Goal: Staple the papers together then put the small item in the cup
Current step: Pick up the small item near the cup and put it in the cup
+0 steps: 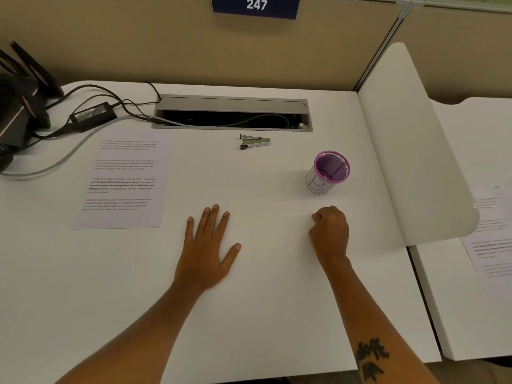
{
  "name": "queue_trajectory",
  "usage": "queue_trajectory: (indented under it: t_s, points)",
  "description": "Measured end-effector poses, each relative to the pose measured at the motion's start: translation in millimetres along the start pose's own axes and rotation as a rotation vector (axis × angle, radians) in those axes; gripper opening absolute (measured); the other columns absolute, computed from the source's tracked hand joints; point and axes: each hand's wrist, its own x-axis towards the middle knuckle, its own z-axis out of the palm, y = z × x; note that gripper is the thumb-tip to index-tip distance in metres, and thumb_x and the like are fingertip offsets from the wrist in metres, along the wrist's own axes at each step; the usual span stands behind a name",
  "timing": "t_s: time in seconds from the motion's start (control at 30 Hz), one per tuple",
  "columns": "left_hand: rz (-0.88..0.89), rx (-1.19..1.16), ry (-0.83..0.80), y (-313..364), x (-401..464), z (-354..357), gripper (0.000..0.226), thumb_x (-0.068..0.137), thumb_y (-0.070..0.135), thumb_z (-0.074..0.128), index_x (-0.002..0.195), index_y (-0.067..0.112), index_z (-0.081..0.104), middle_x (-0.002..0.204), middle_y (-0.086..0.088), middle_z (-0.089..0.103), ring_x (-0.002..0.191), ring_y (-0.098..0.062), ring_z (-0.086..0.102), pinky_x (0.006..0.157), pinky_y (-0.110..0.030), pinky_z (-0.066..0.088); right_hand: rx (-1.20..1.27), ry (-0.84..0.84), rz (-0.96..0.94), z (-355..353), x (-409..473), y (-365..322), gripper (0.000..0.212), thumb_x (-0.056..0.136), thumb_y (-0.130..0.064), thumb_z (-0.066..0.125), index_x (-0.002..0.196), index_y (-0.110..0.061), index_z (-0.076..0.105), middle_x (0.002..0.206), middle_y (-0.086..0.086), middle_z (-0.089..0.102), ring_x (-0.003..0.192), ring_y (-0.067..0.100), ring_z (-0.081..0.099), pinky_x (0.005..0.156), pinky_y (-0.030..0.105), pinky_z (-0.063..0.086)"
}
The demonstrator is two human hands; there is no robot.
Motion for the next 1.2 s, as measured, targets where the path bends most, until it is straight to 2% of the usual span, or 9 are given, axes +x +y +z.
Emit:
queue_trajectory:
  t_s: [0.23, 0.37, 0.43, 0.53, 0.6, 0.7, 0.83, 1.03, 1.2]
  points:
    - [0.000, -0.007, 0.000, 0, 0, -1, 0.081, 0.105, 0.066, 0.032, 0.171, 0.025, 0.009, 0.181, -0.002, 0.000, 0.167, -0.021, -0.002, 0.134, -0.058, 0.008, -0.153, -0.083, -0.026, 7, 0, -2, 0.009, 0.085, 0.012, 0.063, 0.092, 0.007, 0.066, 0.089, 0.022, 0.064, 0.087, 0.038, 0.059, 0.064, 0.041, 0.053]
    - [-0.001, -0.003, -0.004, 0, 1, -1, 0.081, 0.105, 0.066, 0.031, 0.171, 0.025, 0.009, 0.181, -0.002, 0.000, 0.167, -0.021, -0.002, 0.134, -0.058, 0.008, -0.183, -0.142, -0.100, 4, 0, 3, 0.013, 0.086, 0.015, 0.058, 0.096, 0.008, 0.064, 0.092, 0.023, 0.062, 0.086, 0.037, 0.056, 0.067, 0.041, 0.049]
    - [0.000, -0.003, -0.004, 0, 0, -1, 0.081, 0.105, 0.066, 0.031, 0.171, 0.025, 0.008, 0.181, -0.002, -0.001, 0.167, -0.021, -0.003, 0.134, -0.058, 0.007, -0.166, -0.178, -0.124, -3, 1, 6, 0.013, 0.085, 0.018, 0.057, 0.092, 0.009, 0.064, 0.089, 0.024, 0.063, 0.084, 0.039, 0.057, 0.066, 0.038, 0.042]
    - [-0.001, -0.002, -0.009, 0, 0, 0, 0.081, 0.105, 0.066, 0.031, 0.171, 0.025, 0.007, 0.181, -0.001, -0.002, 0.167, -0.021, -0.004, 0.134, -0.059, 0.008, -0.013, -0.198, 0.003, -26, 12, 3, 0.020, 0.079, 0.020, 0.054, 0.083, 0.003, 0.063, 0.089, 0.021, 0.064, 0.086, 0.037, 0.059, 0.069, 0.036, 0.041]
    - [0.000, 0.002, -0.005, 0, 0, 0, 0.081, 0.105, 0.066, 0.032, 0.171, 0.025, 0.007, 0.181, -0.002, -0.002, 0.167, -0.021, -0.003, 0.134, -0.059, 0.008, 0.063, -0.170, 0.090, -50, 26, -6, 0.015, 0.081, 0.016, 0.051, 0.082, 0.005, 0.061, 0.090, 0.020, 0.067, 0.085, 0.037, 0.061, 0.070, 0.038, 0.045]
    - [0.004, -0.014, 0.008, 0, 0, 0, 0.081, 0.105, 0.064, 0.035, 0.171, 0.024, 0.010, 0.181, -0.002, 0.001, 0.167, -0.022, -0.001, 0.134, -0.059, 0.008, 0.161, -0.054, 0.063, -86, 51, -22, 0.014, 0.097, 0.000, 0.053, 0.094, 0.004, 0.066, 0.094, 0.014, 0.068, 0.087, 0.031, 0.060, 0.080, 0.041, 0.050]
    - [0.004, -0.001, -0.002, 0, 0, 0, 0.081, 0.105, 0.065, 0.034, 0.171, 0.025, 0.007, 0.181, -0.001, -0.001, 0.167, -0.021, -0.002, 0.134, -0.059, 0.007, 0.195, -0.013, 0.046, -104, 91, -38, 0.018, 0.103, -0.014, 0.055, 0.102, -0.001, 0.067, 0.096, 0.006, 0.063, 0.089, 0.024, 0.056, 0.075, 0.032, 0.043]
    - [0.000, -0.003, -0.009, -1, 0, 0, 0.081, 0.105, 0.065, 0.033, 0.171, 0.025, 0.007, 0.181, -0.001, -0.002, 0.167, -0.021, -0.002, 0.134, -0.059, 0.008, 0.094, -0.015, -0.044, -100, 122, -39, 0.008, 0.094, -0.006, 0.068, 0.093, -0.002, 0.075, 0.096, 0.014, 0.075, 0.088, 0.028, 0.068, 0.074, 0.029, 0.050]
    - [-0.002, -0.004, -0.019, -1, 1, 0, 0.081, 0.105, 0.066, 0.031, 0.171, 0.026, 0.005, 0.180, -0.001, -0.004, 0.167, -0.020, -0.005, 0.134, -0.059, 0.007, 0.086, 0.003, -0.103, -99, 123, -35, 0.007, 0.086, -0.001, 0.074, 0.090, -0.006, 0.078, 0.093, 0.013, 0.078, 0.085, 0.027, 0.072, 0.075, 0.028, 0.055]
